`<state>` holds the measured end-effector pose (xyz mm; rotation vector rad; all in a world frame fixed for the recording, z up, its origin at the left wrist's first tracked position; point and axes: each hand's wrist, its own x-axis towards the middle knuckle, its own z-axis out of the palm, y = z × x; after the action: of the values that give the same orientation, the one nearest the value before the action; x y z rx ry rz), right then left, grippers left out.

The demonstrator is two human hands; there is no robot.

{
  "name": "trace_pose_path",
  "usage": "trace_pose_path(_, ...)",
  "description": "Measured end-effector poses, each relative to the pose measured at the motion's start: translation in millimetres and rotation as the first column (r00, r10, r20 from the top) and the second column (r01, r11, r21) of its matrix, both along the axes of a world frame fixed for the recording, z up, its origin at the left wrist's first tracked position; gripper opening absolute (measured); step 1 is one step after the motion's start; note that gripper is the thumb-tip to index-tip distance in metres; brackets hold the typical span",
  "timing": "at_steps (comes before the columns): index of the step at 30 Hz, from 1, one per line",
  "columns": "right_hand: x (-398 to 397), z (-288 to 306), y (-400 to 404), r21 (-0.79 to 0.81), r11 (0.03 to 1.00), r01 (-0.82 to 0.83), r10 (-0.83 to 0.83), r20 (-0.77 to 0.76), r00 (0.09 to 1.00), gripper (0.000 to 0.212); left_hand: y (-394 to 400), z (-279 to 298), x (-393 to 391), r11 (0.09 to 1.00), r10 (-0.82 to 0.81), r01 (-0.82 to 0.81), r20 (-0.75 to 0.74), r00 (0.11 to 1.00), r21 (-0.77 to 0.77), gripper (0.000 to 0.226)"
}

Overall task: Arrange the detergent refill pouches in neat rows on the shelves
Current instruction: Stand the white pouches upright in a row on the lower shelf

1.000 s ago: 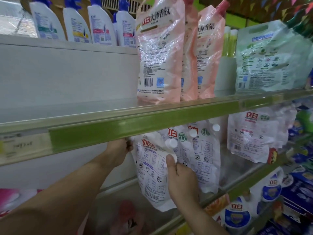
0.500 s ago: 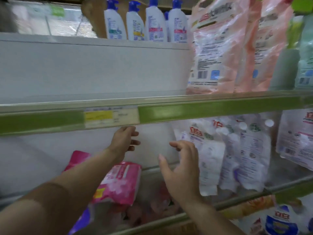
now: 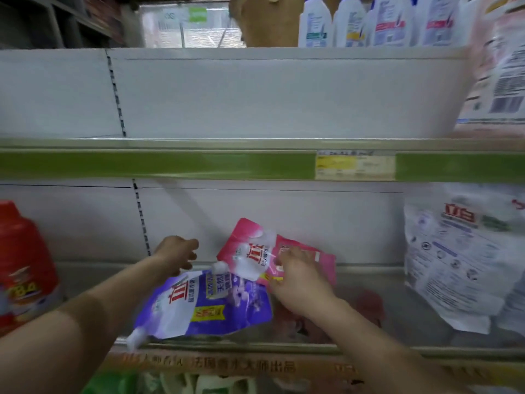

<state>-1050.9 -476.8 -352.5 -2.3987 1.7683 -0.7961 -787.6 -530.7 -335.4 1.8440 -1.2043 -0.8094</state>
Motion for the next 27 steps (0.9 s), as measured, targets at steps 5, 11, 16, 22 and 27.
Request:
trace_pose_path(5, 4.4, -16.7, -5.7, 0.073, 0.997, 0.04, -0.032, -0.119, 0.992, 0.031, -21.7, -8.8, -25.0, 0.976, -0.195, 0.201, -0.077, 0.978, 0.08, 0.03)
trace_pose_path(11, -0.5, -30.0, -9.0, 0.025, 0.998, 0.052, -0.046, -0.192, 0.98, 0.042, -33.1, -11.6, -40.1, 0.962, -0.234, 0.237, -0.043, 0.971, 0.133, 0.025)
trace_pose_path(16, -2.0, -32.1, -10.1, -0.007, 0.999, 0.039, -0.039, -0.216, 0.976, 0.043, -31.4, 6.3, -45.2, 0.963, -0.246, 0.259, -0.151, 0.958, 0.078, 0.021)
trace_pose_path(22, -5.8, -35.8, -2.2, -0.209, 0.974, 0.083, -0.131, -0.228, 0.965, 0.041, -24.3, 37.0, -71.6, 0.947, -0.323, 0.285, -0.454, 0.83, -0.152, 0.012)
trace_pose_path(27, -21.6, -20.0, 14.1, -0.412, 0.896, 0.164, -0.203, -0.052, 0.978, 0.026, -6.2, 69.3, -109.7, 0.845, -0.533, 0.404, -0.495, 0.686, -0.35, 0.03)
